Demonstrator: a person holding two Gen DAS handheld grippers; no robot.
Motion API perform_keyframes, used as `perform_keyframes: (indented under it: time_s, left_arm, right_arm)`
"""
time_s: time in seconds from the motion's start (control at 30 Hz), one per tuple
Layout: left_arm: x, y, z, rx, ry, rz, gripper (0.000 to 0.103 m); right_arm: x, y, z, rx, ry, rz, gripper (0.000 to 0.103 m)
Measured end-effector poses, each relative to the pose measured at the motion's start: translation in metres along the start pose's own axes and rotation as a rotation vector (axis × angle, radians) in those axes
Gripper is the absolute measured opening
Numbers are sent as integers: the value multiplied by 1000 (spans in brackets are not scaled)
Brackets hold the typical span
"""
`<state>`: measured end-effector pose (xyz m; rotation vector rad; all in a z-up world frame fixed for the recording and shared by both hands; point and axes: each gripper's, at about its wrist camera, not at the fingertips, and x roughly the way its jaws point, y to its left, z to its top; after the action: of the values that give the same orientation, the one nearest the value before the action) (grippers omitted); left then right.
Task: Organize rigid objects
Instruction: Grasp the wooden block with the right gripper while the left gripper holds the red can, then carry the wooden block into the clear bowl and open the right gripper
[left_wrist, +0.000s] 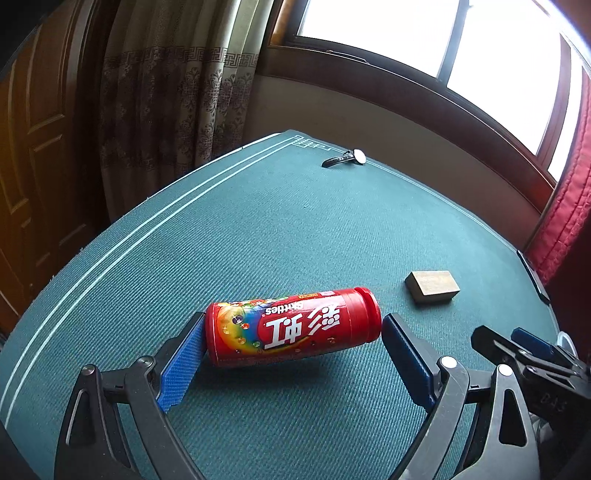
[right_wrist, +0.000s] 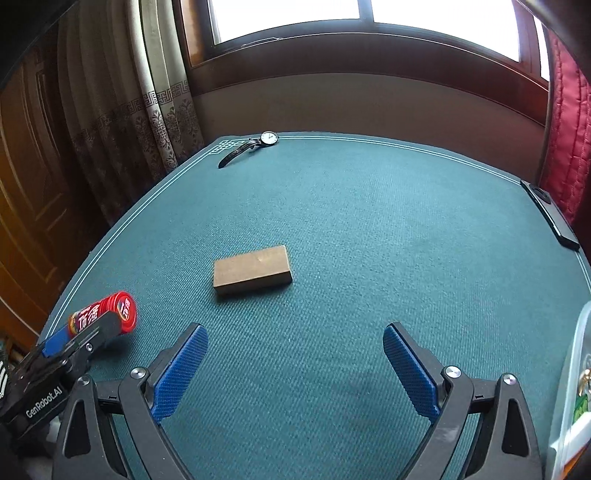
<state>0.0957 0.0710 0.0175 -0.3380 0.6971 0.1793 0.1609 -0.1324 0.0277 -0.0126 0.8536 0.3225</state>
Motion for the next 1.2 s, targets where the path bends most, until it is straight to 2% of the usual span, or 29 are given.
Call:
perform_keyframes:
  time_s: [0.3,0.63,0.9,1.2]
  left_arm:
    - [9,8,1,-52,28,-10,92]
    - [9,10,1,-59,29,-13,92]
    - [11,10,1,-62,33,-12,93]
    - [13,6,0,-48,42,-2,95]
  right_arm:
    - [30,25,23,-83,38,11,90]
    - [47,34,29,-123,65,-13,78]
    - [45,42,25,-161,46,-48,64]
    - [22,26,1,-108,26,-69,64]
